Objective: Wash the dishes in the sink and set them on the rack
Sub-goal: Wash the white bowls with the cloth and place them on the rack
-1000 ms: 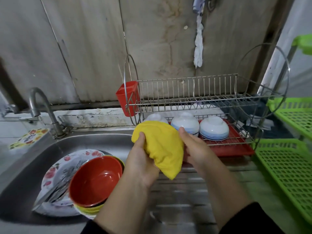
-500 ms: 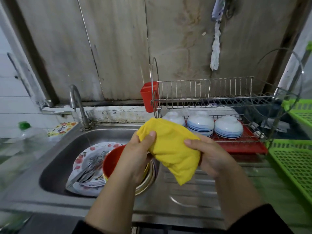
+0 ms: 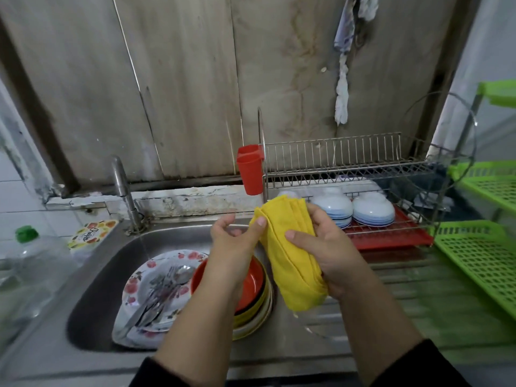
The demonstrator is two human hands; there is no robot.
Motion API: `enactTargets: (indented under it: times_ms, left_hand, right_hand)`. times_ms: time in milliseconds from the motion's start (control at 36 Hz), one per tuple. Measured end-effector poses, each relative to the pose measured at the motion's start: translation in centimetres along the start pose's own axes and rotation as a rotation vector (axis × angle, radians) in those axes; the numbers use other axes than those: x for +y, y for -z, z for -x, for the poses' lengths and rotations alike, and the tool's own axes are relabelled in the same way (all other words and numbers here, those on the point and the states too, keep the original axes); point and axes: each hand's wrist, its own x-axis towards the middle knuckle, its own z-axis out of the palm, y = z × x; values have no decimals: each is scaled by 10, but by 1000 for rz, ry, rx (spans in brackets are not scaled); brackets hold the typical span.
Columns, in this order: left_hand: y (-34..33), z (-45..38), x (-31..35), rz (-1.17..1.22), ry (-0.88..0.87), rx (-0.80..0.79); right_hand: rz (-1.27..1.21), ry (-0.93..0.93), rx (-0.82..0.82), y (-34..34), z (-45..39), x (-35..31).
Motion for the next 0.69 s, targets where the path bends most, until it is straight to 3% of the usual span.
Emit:
enactTargets:
  times_ms: [83, 194, 361, 611, 694]
  left_hand:
    - [0, 1, 3, 149, 155, -145]
    - [4, 1, 7, 231, 215, -249]
    - [7, -2, 3, 222, 184, -186]
    - [13, -13, 3, 246, 115, -141]
    - [8, -13, 5, 217, 83, -215]
  right_hand:
    - [135, 63, 56, -8, -1, 5]
    - [246, 127, 70, -16, -2, 9]
    - [155, 127, 32, -26, -1, 14]
    - [19, 133, 341, -15, -7, 19]
    - [96, 191, 310, -18, -8, 13]
